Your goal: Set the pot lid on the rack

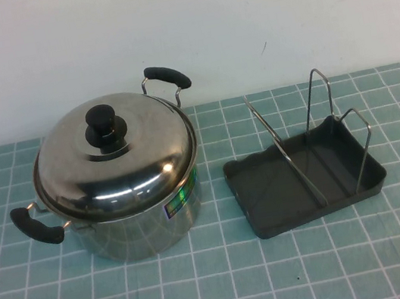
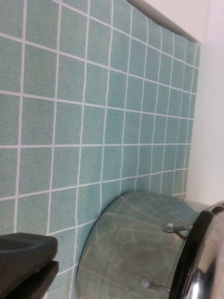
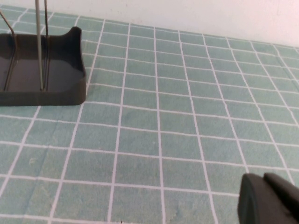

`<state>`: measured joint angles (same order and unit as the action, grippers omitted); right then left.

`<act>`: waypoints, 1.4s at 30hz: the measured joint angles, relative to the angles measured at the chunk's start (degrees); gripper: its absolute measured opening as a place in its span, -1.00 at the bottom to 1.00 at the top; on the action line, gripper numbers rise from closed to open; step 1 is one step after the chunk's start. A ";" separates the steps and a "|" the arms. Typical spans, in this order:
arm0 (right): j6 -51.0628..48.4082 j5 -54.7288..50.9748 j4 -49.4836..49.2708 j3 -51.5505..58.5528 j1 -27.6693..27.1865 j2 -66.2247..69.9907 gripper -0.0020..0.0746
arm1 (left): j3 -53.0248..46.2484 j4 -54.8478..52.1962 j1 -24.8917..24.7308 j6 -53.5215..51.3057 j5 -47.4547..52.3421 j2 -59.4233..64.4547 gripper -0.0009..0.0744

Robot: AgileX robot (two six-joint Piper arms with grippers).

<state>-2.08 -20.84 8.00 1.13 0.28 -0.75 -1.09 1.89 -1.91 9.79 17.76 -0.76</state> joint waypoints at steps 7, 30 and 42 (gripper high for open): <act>-0.19 5.20 2.33 0.48 0.00 0.00 -0.95 | 0.00 -2.67 0.00 0.00 -2.47 0.00 -0.98; 1.19 58.30 2.31 0.49 0.00 0.00 -0.95 | -0.12 -19.62 0.00 11.21 -53.68 0.00 -0.98; 1.48 29.80 0.91 -13.86 0.00 0.00 -0.95 | 15.24 -15.33 0.00 22.60 -18.89 2.28 -0.98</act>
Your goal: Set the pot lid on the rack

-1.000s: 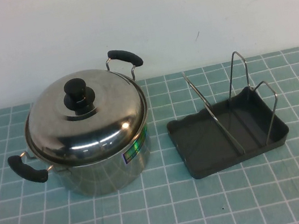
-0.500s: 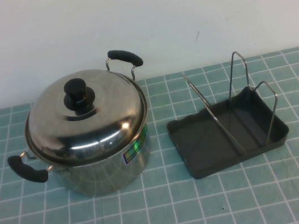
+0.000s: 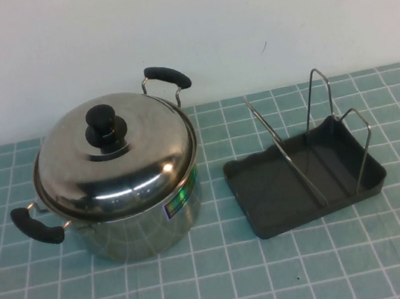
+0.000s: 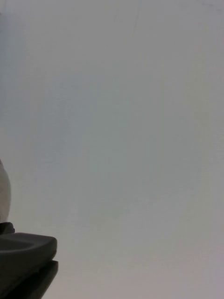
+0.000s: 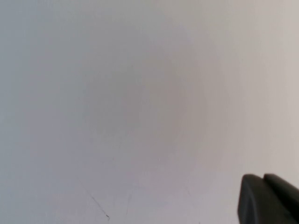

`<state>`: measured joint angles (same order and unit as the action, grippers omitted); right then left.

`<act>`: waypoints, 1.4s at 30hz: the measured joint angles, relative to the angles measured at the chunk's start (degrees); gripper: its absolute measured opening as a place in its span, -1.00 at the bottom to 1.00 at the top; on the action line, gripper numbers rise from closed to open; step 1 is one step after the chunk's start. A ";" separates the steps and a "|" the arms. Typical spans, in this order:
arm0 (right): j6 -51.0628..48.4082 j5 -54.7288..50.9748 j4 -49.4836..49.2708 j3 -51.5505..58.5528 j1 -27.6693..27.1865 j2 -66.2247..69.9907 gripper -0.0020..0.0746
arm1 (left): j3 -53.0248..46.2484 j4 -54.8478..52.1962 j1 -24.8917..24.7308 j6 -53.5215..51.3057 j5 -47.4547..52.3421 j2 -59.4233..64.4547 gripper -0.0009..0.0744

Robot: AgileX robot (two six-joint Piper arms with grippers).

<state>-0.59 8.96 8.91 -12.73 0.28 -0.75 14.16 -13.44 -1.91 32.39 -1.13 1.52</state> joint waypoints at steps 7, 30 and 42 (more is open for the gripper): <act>-0.46 -9.65 4.32 -8.33 0.00 7.98 -0.95 | 12.09 -2.43 0.00 0.00 1.66 16.60 -0.98; -38.10 -36.16 -19.38 -9.67 0.00 21.56 -0.95 | 30.48 -55.21 -1.79 46.46 -29.22 64.00 -0.53; -46.29 -39.89 -29.94 -9.67 0.00 21.56 -0.95 | 43.21 -72.17 -14.36 47.55 -8.11 82.36 0.83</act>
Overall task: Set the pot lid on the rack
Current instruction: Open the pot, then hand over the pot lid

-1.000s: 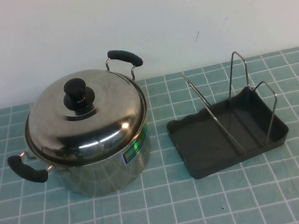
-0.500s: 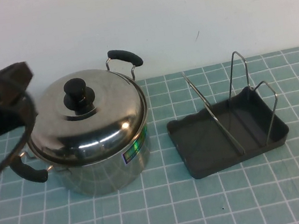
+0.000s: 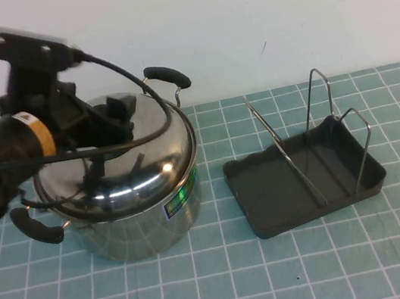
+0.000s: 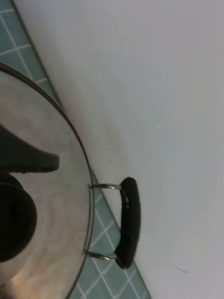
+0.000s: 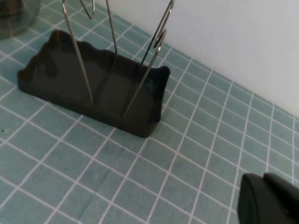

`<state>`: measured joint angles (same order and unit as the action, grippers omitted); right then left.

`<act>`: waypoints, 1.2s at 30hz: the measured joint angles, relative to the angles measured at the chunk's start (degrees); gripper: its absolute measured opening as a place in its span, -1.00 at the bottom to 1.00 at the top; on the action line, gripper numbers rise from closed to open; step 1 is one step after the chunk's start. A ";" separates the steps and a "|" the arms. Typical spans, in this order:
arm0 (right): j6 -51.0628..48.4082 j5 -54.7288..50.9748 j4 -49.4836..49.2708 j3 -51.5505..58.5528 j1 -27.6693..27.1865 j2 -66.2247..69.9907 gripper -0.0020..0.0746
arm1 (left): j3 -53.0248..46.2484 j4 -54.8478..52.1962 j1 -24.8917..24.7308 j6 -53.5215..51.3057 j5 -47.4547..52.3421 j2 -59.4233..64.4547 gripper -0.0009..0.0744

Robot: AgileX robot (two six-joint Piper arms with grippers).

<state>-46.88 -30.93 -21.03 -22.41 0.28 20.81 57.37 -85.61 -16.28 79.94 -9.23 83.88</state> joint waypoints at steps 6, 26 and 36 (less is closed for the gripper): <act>-0.63 -2.74 -0.24 0.00 0.00 0.00 -0.95 | 0.22 -0.39 -1.37 1.09 5.20 4.54 0.83; -10.59 -0.97 -22.55 -0.33 0.00 0.00 -0.95 | 0.47 1.47 -1.59 3.57 7.74 3.28 -0.11; -34.83 -5.16 -72.08 -4.82 0.00 2.17 -0.95 | 3.91 2.14 -1.48 11.26 -0.60 -9.44 -0.11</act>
<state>-81.71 -36.09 -93.11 -27.23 0.28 22.98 61.28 -83.46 -17.76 91.20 -9.83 74.43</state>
